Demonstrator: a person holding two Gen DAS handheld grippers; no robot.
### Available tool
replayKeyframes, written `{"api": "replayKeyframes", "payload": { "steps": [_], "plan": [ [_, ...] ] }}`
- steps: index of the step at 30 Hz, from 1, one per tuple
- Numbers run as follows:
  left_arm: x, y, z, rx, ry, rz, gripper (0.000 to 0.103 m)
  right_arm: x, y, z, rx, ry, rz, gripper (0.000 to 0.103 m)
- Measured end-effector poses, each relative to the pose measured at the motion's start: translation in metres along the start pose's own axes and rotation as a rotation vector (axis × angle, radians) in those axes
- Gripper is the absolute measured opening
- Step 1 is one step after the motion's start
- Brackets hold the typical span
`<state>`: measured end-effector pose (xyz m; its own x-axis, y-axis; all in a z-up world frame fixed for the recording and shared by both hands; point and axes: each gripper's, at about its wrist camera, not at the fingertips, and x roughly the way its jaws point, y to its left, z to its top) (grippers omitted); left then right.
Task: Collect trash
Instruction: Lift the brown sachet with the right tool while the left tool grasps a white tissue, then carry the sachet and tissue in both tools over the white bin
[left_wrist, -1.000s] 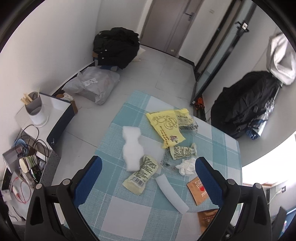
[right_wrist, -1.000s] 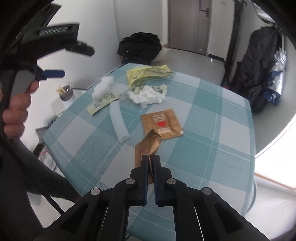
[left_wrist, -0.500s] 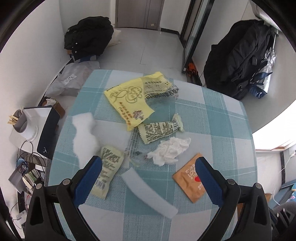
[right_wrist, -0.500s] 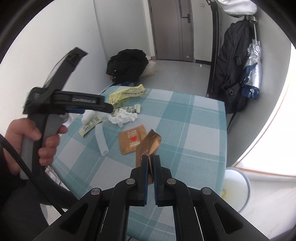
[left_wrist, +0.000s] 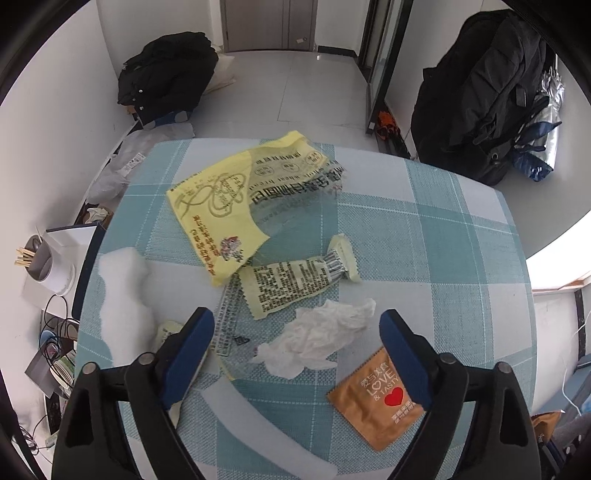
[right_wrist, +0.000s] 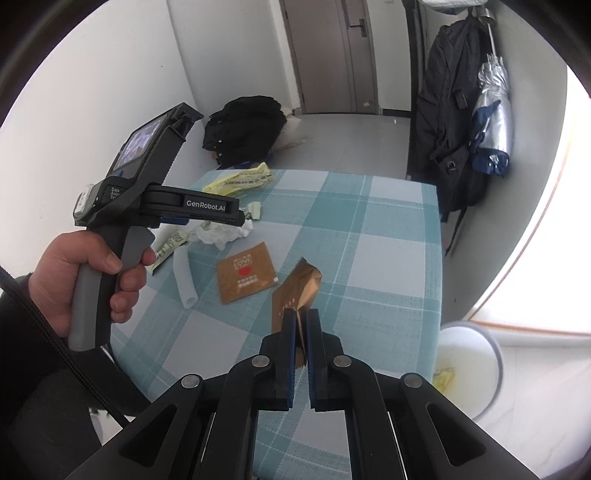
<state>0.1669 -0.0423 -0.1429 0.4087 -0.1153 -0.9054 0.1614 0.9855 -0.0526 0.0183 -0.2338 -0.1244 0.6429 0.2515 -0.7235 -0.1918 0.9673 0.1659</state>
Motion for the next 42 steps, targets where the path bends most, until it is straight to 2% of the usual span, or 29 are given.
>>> {"api": "replayKeyframes", "payload": {
  "steps": [4, 7, 8, 9, 11, 12, 16, 23, 26, 29, 34, 42],
  "plan": [
    [0.006, -0.006, 0.0, 0.023, 0.025, -0.006, 0.065, 0.001, -0.006, 0.001, 0.019, -0.001, 0.005, 0.005],
    [0.009, -0.01, -0.003, 0.035, 0.047, -0.009, 0.041, 0.001, -0.008, 0.001, 0.032, -0.001, 0.008, 0.005],
    [0.01, -0.01, -0.003, 0.034, 0.05, -0.016, 0.036, 0.001, -0.009, 0.001, 0.036, 0.001, 0.011, 0.005],
    [0.009, -0.01, -0.004, 0.036, 0.052, -0.02, 0.036, 0.001, -0.009, 0.001, 0.038, 0.004, 0.016, 0.005],
    [0.009, -0.01, -0.003, 0.05, 0.053, -0.008, 0.021, 0.002, -0.008, 0.001, 0.036, 0.008, 0.02, 0.005],
    [0.009, -0.011, -0.004, 0.053, 0.053, -0.008, 0.019, 0.002, -0.007, 0.001, 0.033, 0.01, 0.022, 0.005],
    [0.005, -0.008, -0.006, 0.038, 0.049, -0.041, 0.016, 0.002, -0.005, 0.002, 0.027, 0.005, 0.02, 0.005],
    [-0.019, -0.004, -0.009, 0.044, -0.014, -0.075, 0.015, 0.0, -0.002, 0.003, 0.038, 0.004, 0.023, 0.005],
    [-0.03, -0.002, -0.01, 0.037, -0.032, -0.128, 0.015, -0.004, -0.003, 0.004, 0.056, 0.0, 0.031, 0.005],
    [-0.052, -0.006, -0.012, 0.049, -0.082, -0.175, 0.015, -0.011, -0.004, 0.007, 0.07, -0.015, 0.033, 0.005],
    [-0.085, -0.015, -0.016, 0.067, -0.152, -0.203, 0.015, -0.032, -0.006, 0.012, 0.093, -0.059, 0.029, 0.005],
    [-0.127, -0.039, -0.019, 0.108, -0.237, -0.242, 0.015, -0.094, -0.02, 0.031, 0.112, -0.185, 0.021, 0.005]
  ]
}}
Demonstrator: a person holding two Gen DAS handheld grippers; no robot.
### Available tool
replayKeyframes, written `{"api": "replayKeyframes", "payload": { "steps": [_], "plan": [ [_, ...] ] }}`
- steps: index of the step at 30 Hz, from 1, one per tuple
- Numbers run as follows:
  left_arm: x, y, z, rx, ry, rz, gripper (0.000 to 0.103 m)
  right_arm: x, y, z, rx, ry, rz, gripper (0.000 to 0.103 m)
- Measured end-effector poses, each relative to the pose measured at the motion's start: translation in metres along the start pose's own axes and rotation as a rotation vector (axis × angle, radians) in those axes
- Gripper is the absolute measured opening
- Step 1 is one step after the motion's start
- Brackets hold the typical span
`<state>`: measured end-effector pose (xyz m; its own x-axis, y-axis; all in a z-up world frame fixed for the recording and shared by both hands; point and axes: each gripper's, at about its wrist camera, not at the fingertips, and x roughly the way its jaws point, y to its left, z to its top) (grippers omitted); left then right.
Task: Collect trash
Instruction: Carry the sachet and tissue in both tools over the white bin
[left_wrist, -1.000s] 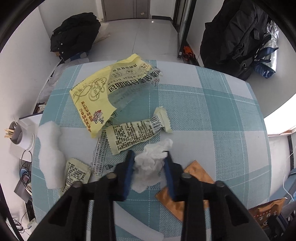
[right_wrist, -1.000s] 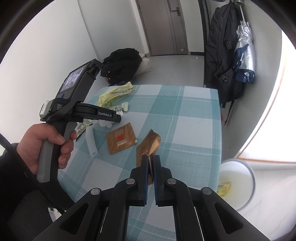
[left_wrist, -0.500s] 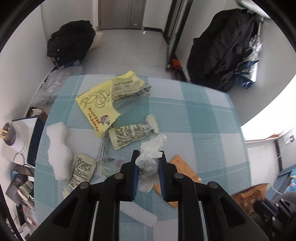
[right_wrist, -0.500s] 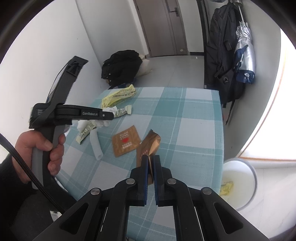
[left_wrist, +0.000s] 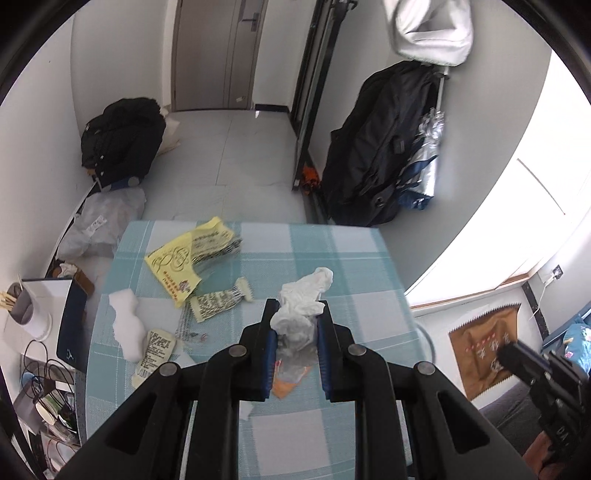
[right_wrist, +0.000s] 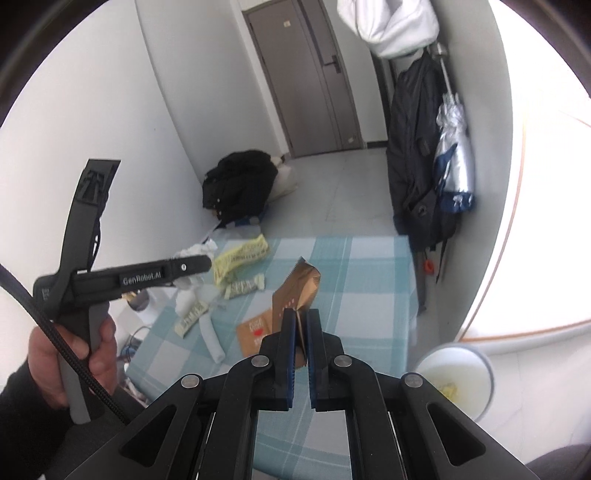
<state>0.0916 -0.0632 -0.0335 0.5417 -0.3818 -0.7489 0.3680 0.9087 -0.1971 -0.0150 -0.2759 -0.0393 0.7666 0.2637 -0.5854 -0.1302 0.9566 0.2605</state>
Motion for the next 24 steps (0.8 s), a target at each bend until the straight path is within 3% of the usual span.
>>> {"api": "replayKeyframes", "payload": {
  "steps": [5, 13, 19, 24],
  "plan": [
    [-0.017, -0.039, 0.011, 0.046, -0.057, -0.059, 0.015, -0.041, -0.021, 0.023, 0.02, -0.079, -0.027, 0.005],
    [-0.016, -0.103, 0.026, 0.125, -0.067, -0.17, 0.015, -0.106, -0.083, 0.052, 0.093, -0.166, -0.129, 0.005],
    [0.014, -0.157, 0.028, 0.195, 0.003, -0.258, 0.015, -0.126, -0.148, 0.042, 0.22, -0.161, -0.223, 0.005],
    [0.068, -0.198, 0.018, 0.229, 0.139, -0.34, 0.015, -0.114, -0.198, 0.013, 0.314, -0.104, -0.283, 0.005]
  ]
}}
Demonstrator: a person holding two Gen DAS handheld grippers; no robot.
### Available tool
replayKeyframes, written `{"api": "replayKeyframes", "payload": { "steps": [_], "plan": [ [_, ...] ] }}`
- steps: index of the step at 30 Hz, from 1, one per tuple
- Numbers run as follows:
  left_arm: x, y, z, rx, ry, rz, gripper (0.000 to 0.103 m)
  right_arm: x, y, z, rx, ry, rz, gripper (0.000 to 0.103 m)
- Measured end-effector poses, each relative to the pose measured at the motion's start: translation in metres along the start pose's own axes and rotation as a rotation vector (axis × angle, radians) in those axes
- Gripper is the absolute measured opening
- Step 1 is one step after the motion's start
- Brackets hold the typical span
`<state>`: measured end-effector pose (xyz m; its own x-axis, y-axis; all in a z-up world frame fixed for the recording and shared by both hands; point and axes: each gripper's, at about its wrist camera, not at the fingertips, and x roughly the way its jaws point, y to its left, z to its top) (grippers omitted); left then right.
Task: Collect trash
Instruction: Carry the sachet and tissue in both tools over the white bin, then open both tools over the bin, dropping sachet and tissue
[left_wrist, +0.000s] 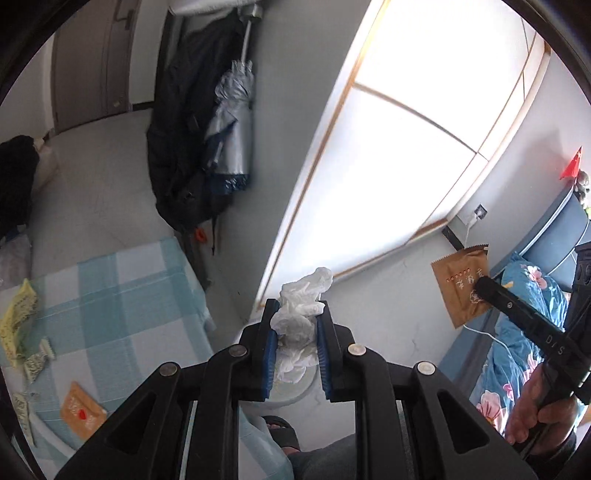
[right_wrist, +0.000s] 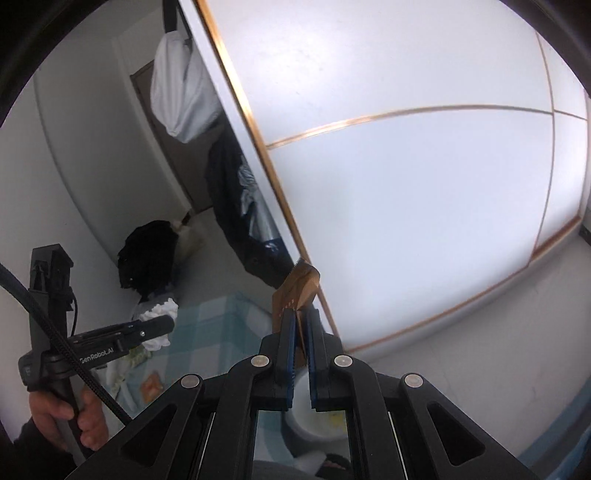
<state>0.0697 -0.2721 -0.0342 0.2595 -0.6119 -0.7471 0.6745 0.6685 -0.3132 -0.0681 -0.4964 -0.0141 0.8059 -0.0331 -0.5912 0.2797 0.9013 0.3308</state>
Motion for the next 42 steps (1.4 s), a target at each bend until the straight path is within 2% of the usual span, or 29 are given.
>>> {"api": "replayKeyframes", "payload": {
  "steps": [8, 12, 14, 17, 22, 25, 31, 33, 36, 39, 42],
  "plan": [
    [0.109, -0.003, -0.011, 0.002, 0.243, -0.013, 0.015, 0.067, -0.06, -0.052, 0.067, 0.17, -0.03, 0.005],
    [0.16, 0.01, -0.019, -0.073, 0.395, -0.015, 0.015, 0.112, -0.08, -0.08, 0.112, 0.264, -0.016, 0.005],
    [0.177, 0.016, -0.022, -0.097, 0.433, -0.03, 0.015, 0.134, -0.087, -0.091, 0.148, 0.303, 0.009, 0.005],
    [0.2, 0.021, -0.03, -0.149, 0.511, -0.005, 0.015, 0.166, -0.09, -0.102, 0.17, 0.363, 0.03, 0.005],
    [0.233, 0.032, -0.041, -0.239, 0.636, -0.037, 0.015, 0.218, -0.089, -0.122, 0.204, 0.459, 0.071, 0.005],
    [0.248, 0.03, -0.046, -0.255, 0.657, -0.026, 0.015, 0.238, -0.092, -0.13, 0.229, 0.514, 0.073, 0.005],
    [0.263, 0.032, -0.046, -0.268, 0.69, 0.01, 0.015, 0.265, -0.095, -0.138, 0.235, 0.57, 0.09, 0.006],
    [0.259, 0.036, -0.041, -0.283, 0.688, 0.014, 0.016, 0.255, -0.102, -0.139, 0.233, 0.574, 0.075, 0.009],
    [0.261, 0.039, -0.04, -0.303, 0.707, 0.03, 0.017, 0.257, -0.115, -0.144, 0.297, 0.594, 0.086, 0.013],
    [0.261, 0.042, -0.039, -0.326, 0.718, 0.043, 0.026, 0.263, -0.12, -0.148, 0.353, 0.603, 0.134, 0.015],
    [0.26, 0.04, -0.036, -0.312, 0.706, 0.033, 0.033, 0.263, -0.121, -0.149, 0.36, 0.61, 0.133, 0.018]
  ]
}}
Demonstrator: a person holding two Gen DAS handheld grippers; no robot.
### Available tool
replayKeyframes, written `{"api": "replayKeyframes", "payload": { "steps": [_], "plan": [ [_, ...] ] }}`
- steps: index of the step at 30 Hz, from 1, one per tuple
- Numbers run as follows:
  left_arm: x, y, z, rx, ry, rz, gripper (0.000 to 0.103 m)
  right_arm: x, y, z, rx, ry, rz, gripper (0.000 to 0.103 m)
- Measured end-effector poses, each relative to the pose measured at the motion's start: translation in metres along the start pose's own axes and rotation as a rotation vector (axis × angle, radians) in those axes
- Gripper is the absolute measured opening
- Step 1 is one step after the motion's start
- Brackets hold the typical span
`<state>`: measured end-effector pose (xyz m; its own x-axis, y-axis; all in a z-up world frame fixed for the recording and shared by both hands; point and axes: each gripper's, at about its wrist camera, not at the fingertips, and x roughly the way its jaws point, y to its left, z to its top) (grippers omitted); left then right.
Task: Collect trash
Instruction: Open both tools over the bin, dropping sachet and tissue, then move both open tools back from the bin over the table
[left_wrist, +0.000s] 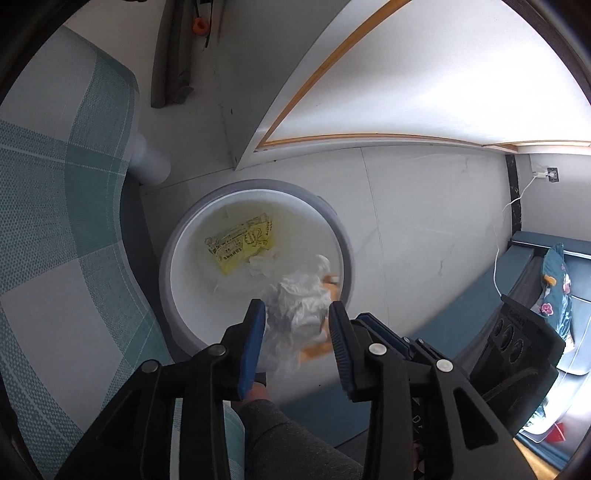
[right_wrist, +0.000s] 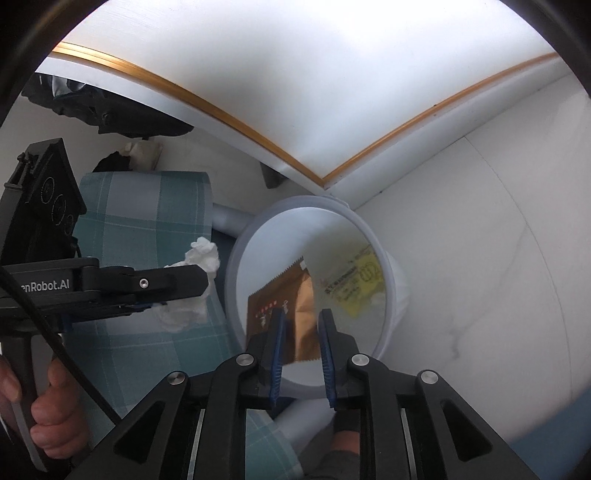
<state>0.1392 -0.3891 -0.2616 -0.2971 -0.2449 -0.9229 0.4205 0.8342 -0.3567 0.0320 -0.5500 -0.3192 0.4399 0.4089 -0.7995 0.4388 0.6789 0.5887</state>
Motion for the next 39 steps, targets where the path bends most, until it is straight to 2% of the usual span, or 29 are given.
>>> {"api": "replayKeyframes", "payload": {
  "steps": [4, 7, 10, 16, 19, 24, 27, 31, 34, 39],
  "plan": [
    [-0.002, 0.0, -0.001, 0.005, -0.009, 0.008, 0.046, -0.004, 0.001, -0.001, -0.003, -0.01, -0.013, 0.024],
    [-0.006, -0.001, -0.005, 0.013, -0.026, 0.018, 0.052, -0.007, 0.002, -0.001, 0.004, -0.024, -0.024, 0.027],
    [-0.01, -0.005, -0.008, 0.031, -0.035, 0.028, 0.067, -0.015, 0.0, -0.004, 0.016, -0.038, -0.025, 0.032],
    [-0.03, -0.019, -0.022, 0.112, -0.106, 0.079, 0.068, -0.041, 0.0, -0.011, 0.023, -0.084, -0.037, 0.043],
    [-0.052, -0.028, -0.036, 0.176, -0.221, 0.146, 0.068, -0.058, 0.004, -0.013, 0.019, -0.117, -0.036, 0.047],
    [-0.09, -0.037, -0.057, 0.238, -0.374, 0.169, 0.068, -0.097, 0.017, -0.018, 0.004, -0.207, 0.03, 0.06],
    [-0.114, -0.038, -0.07, 0.24, -0.455, 0.181, 0.068, -0.124, 0.031, -0.022, -0.025, -0.274, 0.039, 0.066],
    [-0.149, -0.032, -0.094, 0.22, -0.567, 0.184, 0.069, -0.16, 0.053, -0.029, -0.066, -0.368, 0.03, 0.068],
    [-0.173, -0.023, -0.113, 0.2, -0.636, 0.184, 0.078, -0.187, 0.072, -0.035, -0.092, -0.444, 0.025, 0.07],
    [-0.209, -0.01, -0.142, 0.18, -0.754, 0.201, 0.082, -0.228, 0.114, -0.045, -0.174, -0.552, 0.003, 0.076]
  ]
}}
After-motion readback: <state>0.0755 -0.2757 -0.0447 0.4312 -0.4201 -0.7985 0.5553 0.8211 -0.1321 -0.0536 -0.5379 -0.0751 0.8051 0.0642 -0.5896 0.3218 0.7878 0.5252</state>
